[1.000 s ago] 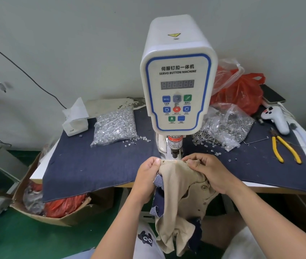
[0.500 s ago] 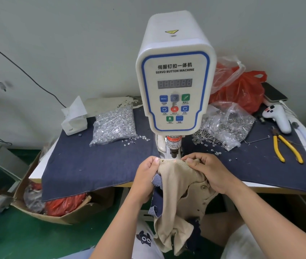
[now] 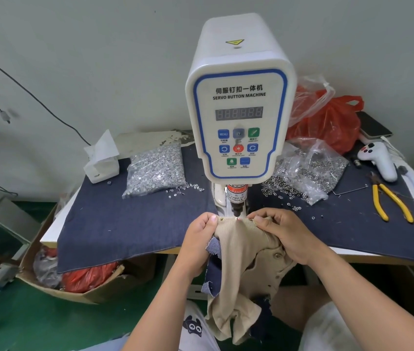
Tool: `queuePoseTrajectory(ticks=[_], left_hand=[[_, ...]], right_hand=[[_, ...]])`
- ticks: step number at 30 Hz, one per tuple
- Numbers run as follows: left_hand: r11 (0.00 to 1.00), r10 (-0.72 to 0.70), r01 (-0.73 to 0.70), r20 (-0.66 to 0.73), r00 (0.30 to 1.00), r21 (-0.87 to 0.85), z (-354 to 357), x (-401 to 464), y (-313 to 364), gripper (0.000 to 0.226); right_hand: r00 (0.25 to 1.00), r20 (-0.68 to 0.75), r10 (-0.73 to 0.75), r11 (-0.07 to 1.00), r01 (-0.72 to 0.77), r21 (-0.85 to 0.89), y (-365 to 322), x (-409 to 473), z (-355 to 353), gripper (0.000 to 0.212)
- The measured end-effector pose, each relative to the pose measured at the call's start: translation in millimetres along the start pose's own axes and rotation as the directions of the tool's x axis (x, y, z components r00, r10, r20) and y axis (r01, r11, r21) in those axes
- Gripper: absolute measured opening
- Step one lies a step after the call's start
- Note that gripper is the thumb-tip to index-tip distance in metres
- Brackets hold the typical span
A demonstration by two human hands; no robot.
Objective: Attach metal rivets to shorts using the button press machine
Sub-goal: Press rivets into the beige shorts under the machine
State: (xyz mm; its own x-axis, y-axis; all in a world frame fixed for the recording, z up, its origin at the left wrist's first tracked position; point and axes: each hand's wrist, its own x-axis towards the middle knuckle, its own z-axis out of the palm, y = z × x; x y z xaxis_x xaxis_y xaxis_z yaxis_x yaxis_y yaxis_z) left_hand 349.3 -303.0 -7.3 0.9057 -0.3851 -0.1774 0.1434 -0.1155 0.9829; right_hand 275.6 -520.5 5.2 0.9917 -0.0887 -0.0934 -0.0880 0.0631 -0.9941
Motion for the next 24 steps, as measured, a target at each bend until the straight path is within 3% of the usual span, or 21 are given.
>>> queuePoseTrajectory(ticks=[7,12,15,19,21,24], left_hand=[[1.0,0.015,-0.014,0.013,1.0,-0.015,-0.7,-2.9,1.7,0.034],[0.989,0.011,-0.003,0.057,0.998,-0.145,-3.3,-11.9,2.1,0.031],[0.97,0.047,-0.014,0.133,0.99,-0.242,-7.0,-22.2,3.7,0.023],[0.977,0.088,-0.034,0.252,0.964,-0.211,-13.9,-37.4,8.6,0.025],[0.985,0.109,-0.063,0.297,0.949,-0.162,-15.5,-46.3,12.9,0.025],[0.989,0.145,-0.141,0.346,0.927,-0.039,-13.3,-56.9,22.7,0.026]], right_hand=[[1.0,0.008,0.007,1.0,-0.008,0.014,-3.0,-3.7,1.1,0.016],[0.996,0.093,0.017,1.0,-0.018,0.013,-9.7,-6.8,0.1,0.01],[0.987,0.157,0.026,0.992,-0.005,-0.129,-17.5,-10.7,1.8,0.015],[0.964,0.238,0.116,0.945,-0.033,-0.327,-30.2,-21.7,1.5,0.019],[0.967,0.217,0.132,0.873,-0.009,-0.488,-36.0,-28.6,3.3,0.023],[0.978,0.198,0.064,0.666,0.106,-0.738,-43.9,-39.6,13.3,0.016]])
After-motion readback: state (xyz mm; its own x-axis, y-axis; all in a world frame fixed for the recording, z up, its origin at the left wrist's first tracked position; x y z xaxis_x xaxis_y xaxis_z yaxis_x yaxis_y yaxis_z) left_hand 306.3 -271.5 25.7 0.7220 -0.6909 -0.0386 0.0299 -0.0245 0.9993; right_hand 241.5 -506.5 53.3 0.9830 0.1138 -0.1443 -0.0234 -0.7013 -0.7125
